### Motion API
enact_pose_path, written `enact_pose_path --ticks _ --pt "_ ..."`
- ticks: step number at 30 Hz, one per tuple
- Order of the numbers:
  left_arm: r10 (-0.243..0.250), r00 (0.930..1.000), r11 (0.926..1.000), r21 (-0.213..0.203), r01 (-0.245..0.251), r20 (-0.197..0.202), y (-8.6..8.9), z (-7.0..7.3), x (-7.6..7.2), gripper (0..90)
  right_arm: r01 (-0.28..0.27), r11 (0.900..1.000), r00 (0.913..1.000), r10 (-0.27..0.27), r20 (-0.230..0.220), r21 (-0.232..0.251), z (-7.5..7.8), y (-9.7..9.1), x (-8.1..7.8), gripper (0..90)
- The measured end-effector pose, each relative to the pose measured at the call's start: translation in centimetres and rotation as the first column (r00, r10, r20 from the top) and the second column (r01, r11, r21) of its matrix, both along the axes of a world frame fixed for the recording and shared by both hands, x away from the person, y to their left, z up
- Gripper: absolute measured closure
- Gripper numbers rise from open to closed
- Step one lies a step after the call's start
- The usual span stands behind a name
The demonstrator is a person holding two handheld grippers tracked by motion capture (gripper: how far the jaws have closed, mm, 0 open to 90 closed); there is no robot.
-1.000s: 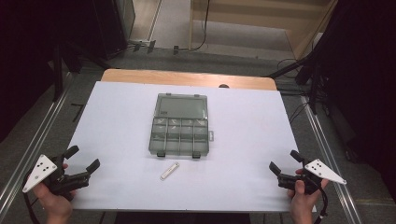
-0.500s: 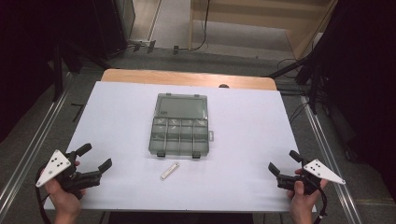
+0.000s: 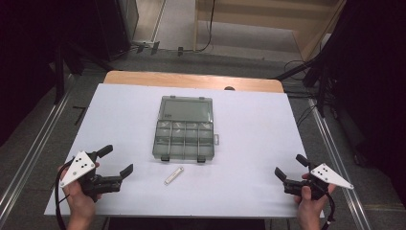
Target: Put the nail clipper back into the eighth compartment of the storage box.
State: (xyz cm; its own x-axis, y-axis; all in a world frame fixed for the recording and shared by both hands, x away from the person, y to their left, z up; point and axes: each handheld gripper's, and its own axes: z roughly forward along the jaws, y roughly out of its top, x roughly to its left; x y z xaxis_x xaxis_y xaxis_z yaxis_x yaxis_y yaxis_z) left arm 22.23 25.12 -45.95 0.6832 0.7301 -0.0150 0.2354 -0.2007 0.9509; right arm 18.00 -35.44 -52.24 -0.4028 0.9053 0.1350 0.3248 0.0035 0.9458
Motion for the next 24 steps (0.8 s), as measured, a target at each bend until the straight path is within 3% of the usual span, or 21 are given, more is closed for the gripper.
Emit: enact_pose_path --ticks 14,24 --pt "-0.084 0.9957 0.9950 0.049 0.086 -0.039 -4.2 1.2 0.5 6.3 -0.002 0.9999 1.0000 0.002 -0.001 -0.013 0.0 0.2 0.0 0.0" --pt "-0.145 0.9842 0.9823 0.105 0.156 -0.101 -7.4 1.2 1.2 6.3 -0.003 1.0000 1.0000 0.003 -0.003 -0.008 0.0 0.1 0.0 0.0"
